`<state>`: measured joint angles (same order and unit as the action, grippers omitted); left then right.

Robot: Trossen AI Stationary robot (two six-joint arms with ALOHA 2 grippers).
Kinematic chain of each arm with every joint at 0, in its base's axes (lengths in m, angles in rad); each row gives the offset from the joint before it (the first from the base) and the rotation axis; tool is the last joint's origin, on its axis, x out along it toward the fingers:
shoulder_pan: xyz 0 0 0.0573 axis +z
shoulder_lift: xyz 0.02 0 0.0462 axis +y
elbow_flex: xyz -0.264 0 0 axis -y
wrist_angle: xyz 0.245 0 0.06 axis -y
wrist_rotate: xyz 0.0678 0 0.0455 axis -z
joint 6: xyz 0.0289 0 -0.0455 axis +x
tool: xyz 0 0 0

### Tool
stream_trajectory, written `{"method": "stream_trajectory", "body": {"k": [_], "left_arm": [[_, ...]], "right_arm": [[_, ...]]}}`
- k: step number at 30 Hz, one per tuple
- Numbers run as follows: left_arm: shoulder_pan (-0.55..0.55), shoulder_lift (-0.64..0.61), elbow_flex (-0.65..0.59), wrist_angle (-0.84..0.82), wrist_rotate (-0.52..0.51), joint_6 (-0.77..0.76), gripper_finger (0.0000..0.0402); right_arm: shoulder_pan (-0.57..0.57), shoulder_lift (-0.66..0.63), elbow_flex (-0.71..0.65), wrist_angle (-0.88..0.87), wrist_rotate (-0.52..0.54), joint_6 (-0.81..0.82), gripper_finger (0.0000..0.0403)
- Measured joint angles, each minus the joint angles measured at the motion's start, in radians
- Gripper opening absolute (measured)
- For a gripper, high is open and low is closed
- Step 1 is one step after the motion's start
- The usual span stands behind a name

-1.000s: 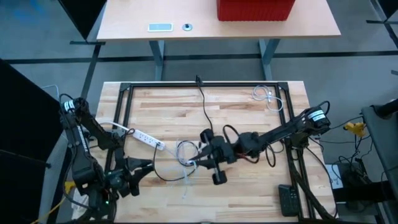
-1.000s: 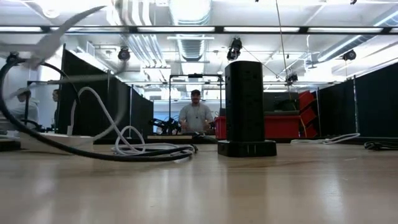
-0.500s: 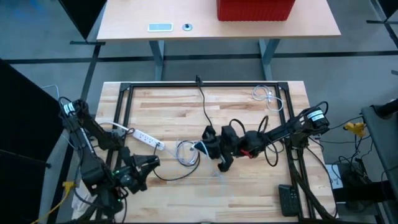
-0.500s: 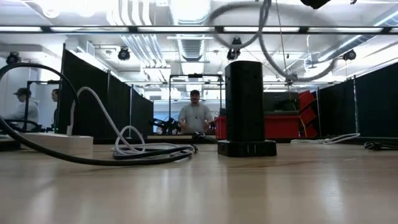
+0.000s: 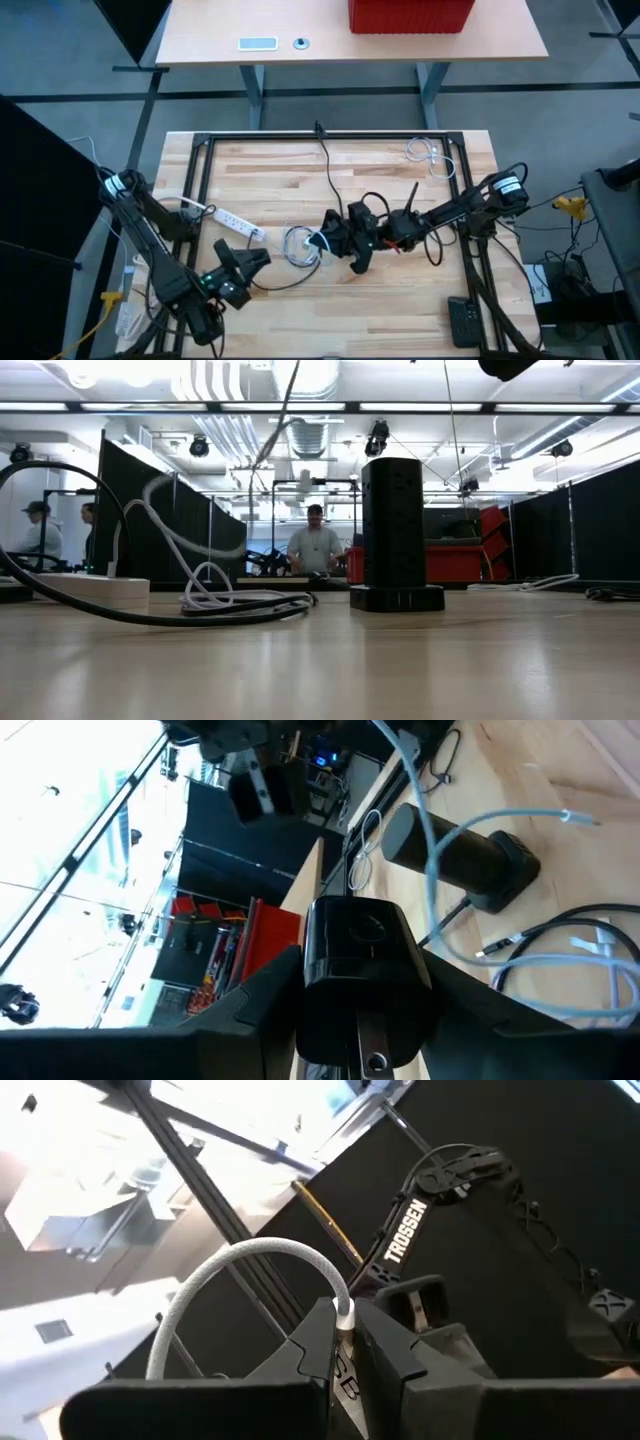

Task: Insert USB
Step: Insert the light blue charger cable into the black charger adapter

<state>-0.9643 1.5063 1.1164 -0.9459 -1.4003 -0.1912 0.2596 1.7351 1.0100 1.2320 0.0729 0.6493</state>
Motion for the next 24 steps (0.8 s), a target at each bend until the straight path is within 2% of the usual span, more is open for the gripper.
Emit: {"method": "stream_trajectory", "body": {"k": [15, 19, 22, 24], "left_arm": [[0.006, 0.024, 0.000, 0.000, -0.009, 0.020, 0.0150], [0.006, 0.024, 0.000, 0.002, -0.082, 0.180, 0.0150], [0.006, 0.024, 0.000, 0.013, -0.158, 0.346, 0.0150], [0.009, 0.027, 0.000, 0.020, -0.166, 0.431, 0.0150]], "right_arm": [[-0.003, 0.000, 0.000, 0.012, 0.003, -0.013, 0.0012], [-0.003, 0.000, 0.000, 0.001, 0.027, -0.013, 0.0012], [-0.003, 0.000, 0.000, -0.054, 0.096, 0.002, 0.0012], [-0.003, 0.004, 0.000, -0.085, 0.151, 0.035, 0.0012]]}}
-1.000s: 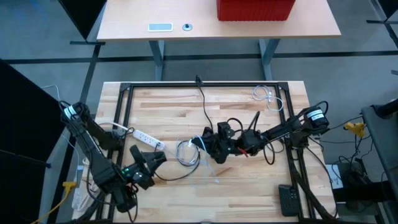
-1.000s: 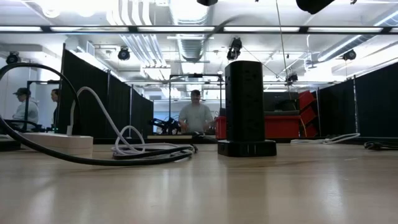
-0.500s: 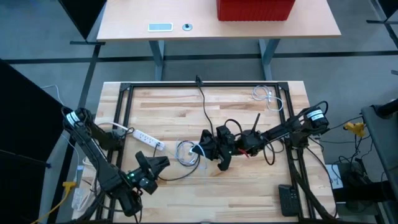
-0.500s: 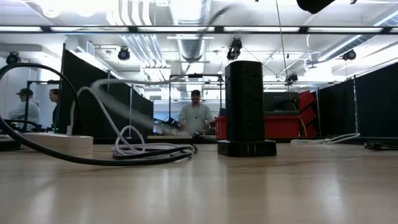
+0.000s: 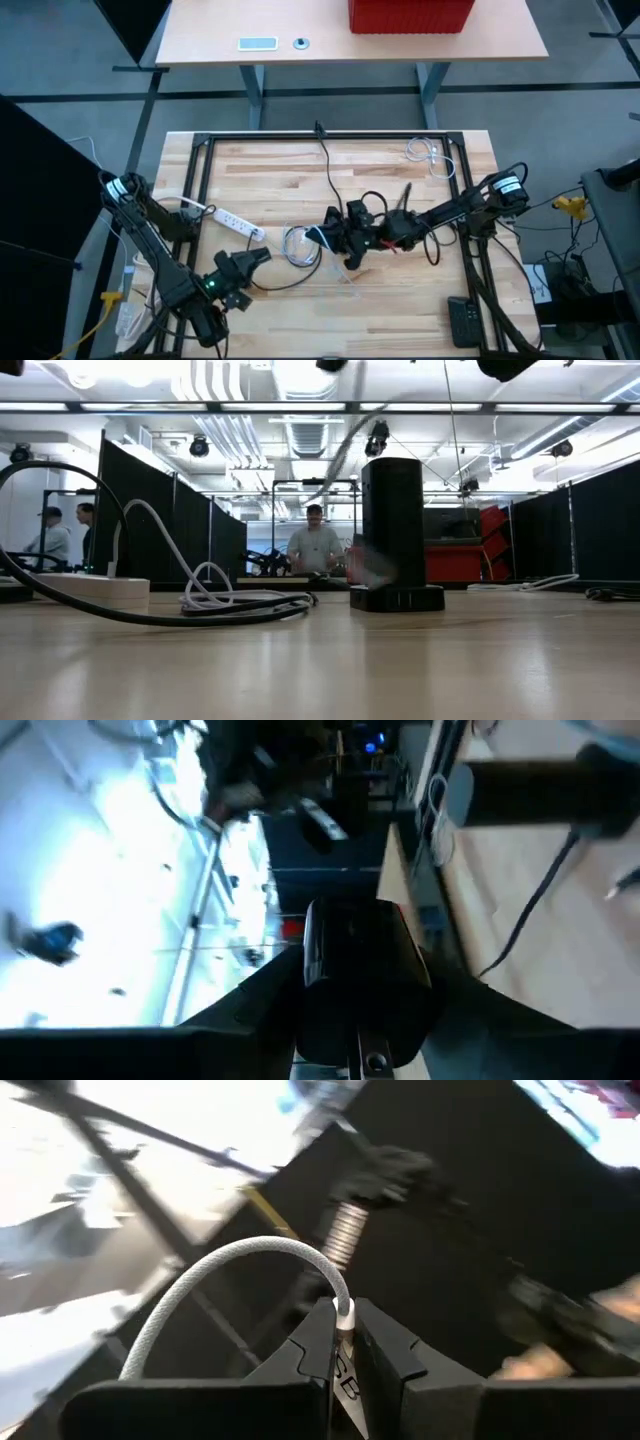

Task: Insert USB
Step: Insert the light blue charger cable into the black charger adapter

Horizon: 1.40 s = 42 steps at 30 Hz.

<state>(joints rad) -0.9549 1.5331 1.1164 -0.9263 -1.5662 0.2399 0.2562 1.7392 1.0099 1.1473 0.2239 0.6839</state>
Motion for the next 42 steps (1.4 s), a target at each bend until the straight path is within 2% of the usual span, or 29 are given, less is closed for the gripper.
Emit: {"method": "stream_trajectory", "body": {"k": [6, 13, 20, 26, 42], "left_arm": [[0.013, 0.011, 0.000, 0.014, -0.006, 0.249, 0.0150], [0.065, 0.018, 0.000, 0.014, -0.006, 0.394, 0.0150], [0.114, 0.018, 0.000, 0.012, -0.006, 0.450, 0.0150], [0.135, 0.009, 0.000, -0.018, -0.005, 0.511, 0.0150], [0.203, -0.060, 0.000, -0.026, -0.005, 0.537, 0.0150]], "right_arm": [[-0.001, 0.015, 0.000, -0.081, 0.166, 0.093, 0.0012], [0.001, 0.118, 0.086, -0.058, 0.178, 0.138, 0.0012], [0.001, 0.232, 0.175, 0.032, 0.213, 0.167, 0.0012], [-0.008, 0.289, 0.181, 0.119, 0.258, 0.200, 0.0012], [-0.024, 0.320, 0.240, 0.179, 0.293, 0.157, 0.0012]]}}
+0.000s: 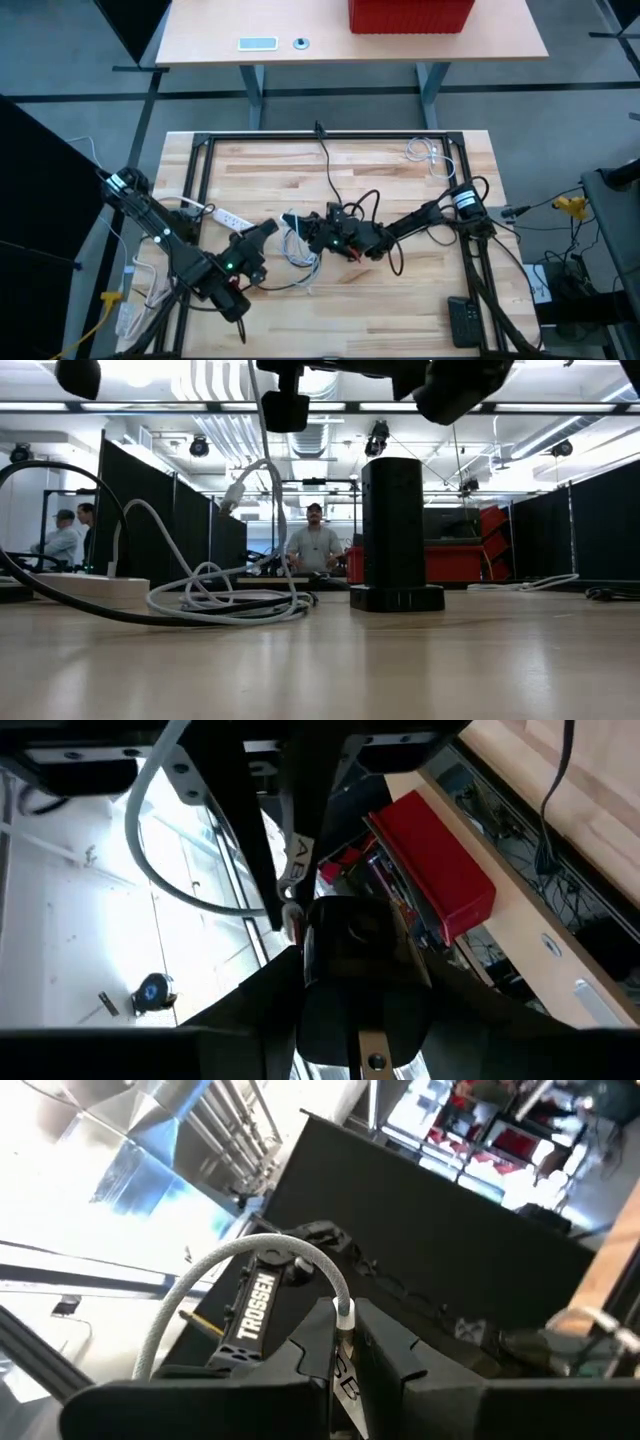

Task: Insert USB
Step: Insert the light blue charger cable into the black charger adapter

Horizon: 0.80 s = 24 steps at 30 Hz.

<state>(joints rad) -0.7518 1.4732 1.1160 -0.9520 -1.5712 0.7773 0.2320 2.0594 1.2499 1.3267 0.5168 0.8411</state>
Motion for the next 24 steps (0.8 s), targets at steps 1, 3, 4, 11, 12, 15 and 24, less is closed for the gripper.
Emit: {"method": "stream_trajectory", "body": {"k": [1, 3, 4, 11, 12, 15, 24], "left_arm": [[0.005, -0.005, 0.000, 0.001, 0.000, 0.000, 0.0150], [0.011, -0.021, 0.000, 0.000, 0.000, 0.000, 0.0150], [0.011, -0.030, 0.000, 0.000, 0.000, 0.000, 0.0150], [0.025, -0.104, 0.000, 0.001, 0.000, -0.001, 0.0150], [0.033, -0.113, 0.000, 0.001, 0.000, -0.001, 0.0150], [0.071, -0.135, 0.000, 0.001, 0.000, 0.000, 0.0150], [0.344, -0.204, 0.000, 0.001, 0.000, -0.107, 0.0150]], "right_arm": [[-0.002, -0.003, 0.000, 0.007, 0.006, -0.017, 0.0012], [-0.007, -0.007, 0.000, 0.055, 0.014, -0.052, 0.0012], [-0.011, -0.008, 0.000, 0.077, 0.014, -0.064, 0.0012], [-0.075, -0.010, 0.007, 0.123, -0.033, -0.066, 0.0012], [-0.087, -0.010, 0.008, 0.124, -0.041, -0.058, 0.0012], [-0.122, -0.009, 0.012, 0.124, -0.056, -0.044, 0.0012], [-0.240, 0.020, 0.034, 0.128, -0.158, 0.037, 0.0012]]}}
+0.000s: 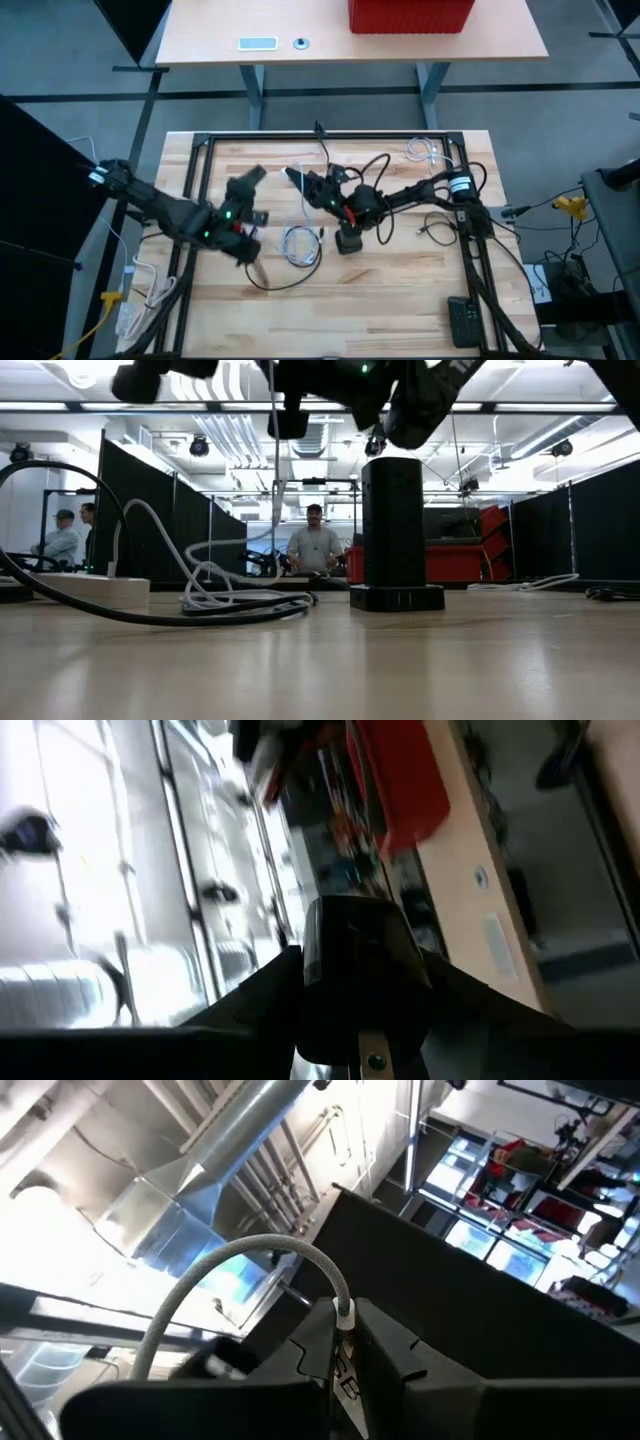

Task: Insert USB
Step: Insert the light blue charger cable into the black charger adapter

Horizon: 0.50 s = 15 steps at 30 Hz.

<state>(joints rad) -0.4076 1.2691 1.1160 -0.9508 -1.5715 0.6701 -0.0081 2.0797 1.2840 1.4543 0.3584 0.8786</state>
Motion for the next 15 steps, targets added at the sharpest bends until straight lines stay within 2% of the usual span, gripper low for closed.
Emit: {"method": "stream_trajectory", "body": {"k": [6, 15], "left_arm": [[0.050, 0.004, 0.000, 0.000, 0.000, 0.026, 0.0150], [0.051, 0.007, 0.000, 0.002, 0.000, 0.082, 0.0150]], "right_arm": [[-0.079, 0.041, 0.004, 0.005, -0.048, 0.179, 0.0012], [-0.087, 0.092, 0.138, -0.003, -0.194, 0.264, 0.0012]]}}
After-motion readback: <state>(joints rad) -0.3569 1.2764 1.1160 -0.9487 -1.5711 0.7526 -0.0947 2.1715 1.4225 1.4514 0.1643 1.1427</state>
